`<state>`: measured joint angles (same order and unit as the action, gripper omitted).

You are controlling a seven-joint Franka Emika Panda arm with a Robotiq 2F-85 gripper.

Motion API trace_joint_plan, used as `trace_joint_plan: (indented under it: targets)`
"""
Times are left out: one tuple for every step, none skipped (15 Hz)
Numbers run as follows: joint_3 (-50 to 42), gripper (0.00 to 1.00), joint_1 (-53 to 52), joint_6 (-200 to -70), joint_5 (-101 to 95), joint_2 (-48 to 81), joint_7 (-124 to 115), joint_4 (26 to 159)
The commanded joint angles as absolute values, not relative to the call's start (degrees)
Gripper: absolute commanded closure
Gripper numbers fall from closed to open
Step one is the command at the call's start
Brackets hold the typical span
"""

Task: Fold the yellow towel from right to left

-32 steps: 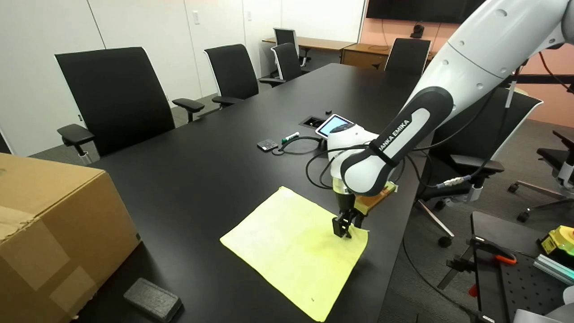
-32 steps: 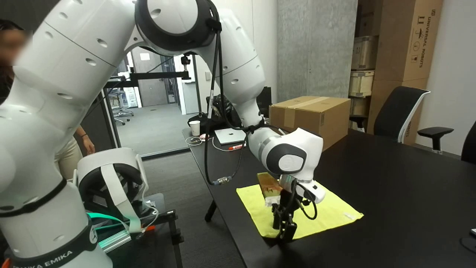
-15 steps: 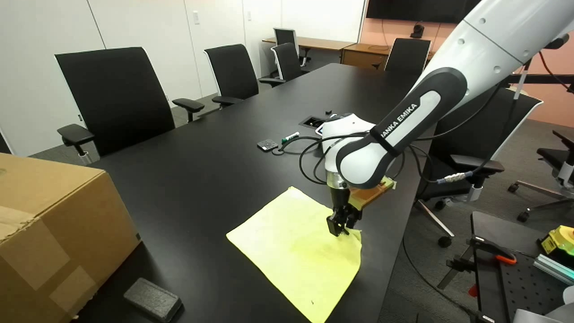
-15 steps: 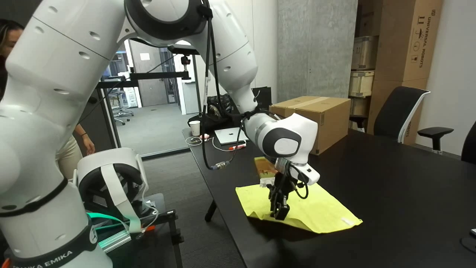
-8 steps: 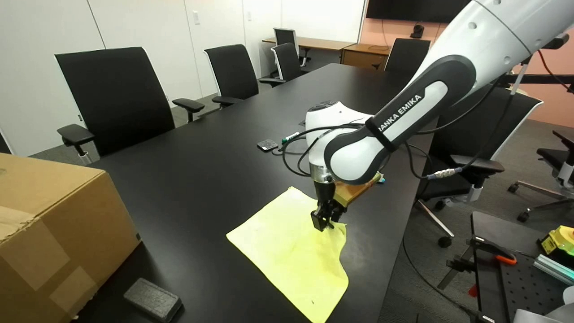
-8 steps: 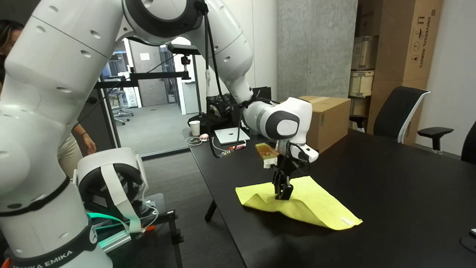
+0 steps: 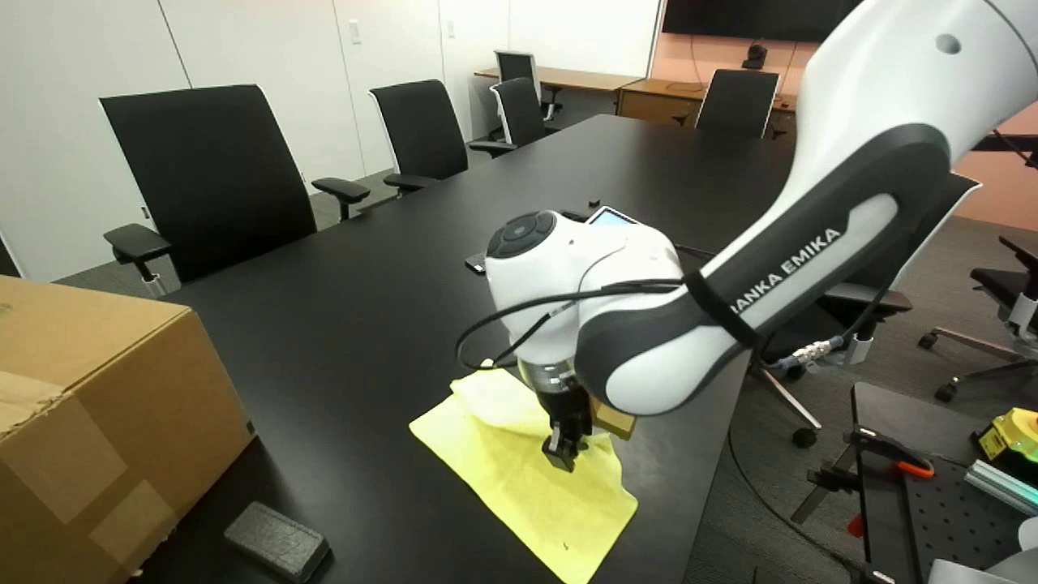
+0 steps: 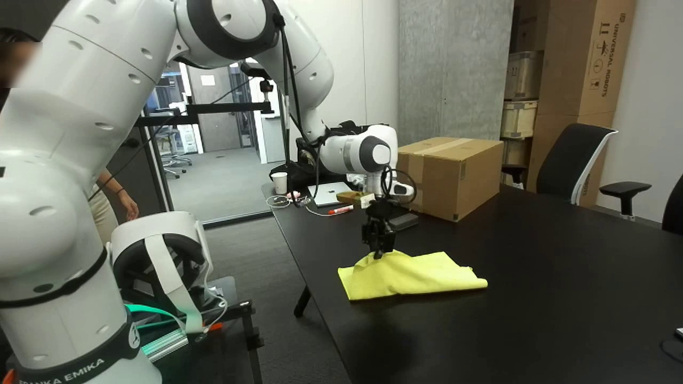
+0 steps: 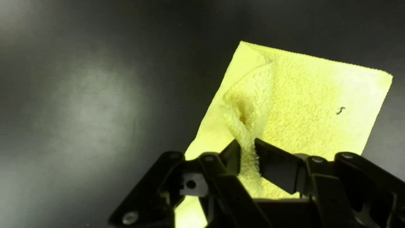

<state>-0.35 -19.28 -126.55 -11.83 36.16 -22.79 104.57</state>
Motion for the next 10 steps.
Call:
trace_joint_plan:
  targets:
    - [0.5, 0.92, -23.1, -123.4, -17.3, 37.1, -21.8, 102.5]
    - [1.0, 0.92, -24.0, -122.7, -18.6, 37.5, -21.4, 101.9]
    - [1.2, 0.92, -25.1, -122.0, -20.1, 38.2, -21.4, 101.0]
    - [1.6, 0.92, -25.8, -121.0, -21.2, 38.8, -21.0, 99.8]
    - [2.2, 0.92, -26.2, -119.9, -21.6, 39.3, -20.2, 98.7]
    - [2.5, 0.92, -26.7, -118.7, -22.2, 39.9, -19.7, 97.3]
    - [2.9, 0.92, -27.1, -117.6, -22.5, 40.6, -19.0, 95.8]
    - [3.1, 0.92, -27.7, -116.3, -23.1, 41.4, -18.4, 94.3]
    - [3.5, 0.92, -28.0, -115.1, -23.3, 42.3, -17.5, 92.8]
    - [3.6, 0.92, -28.4, -114.0, -23.8, 43.5, -17.0, 91.2]
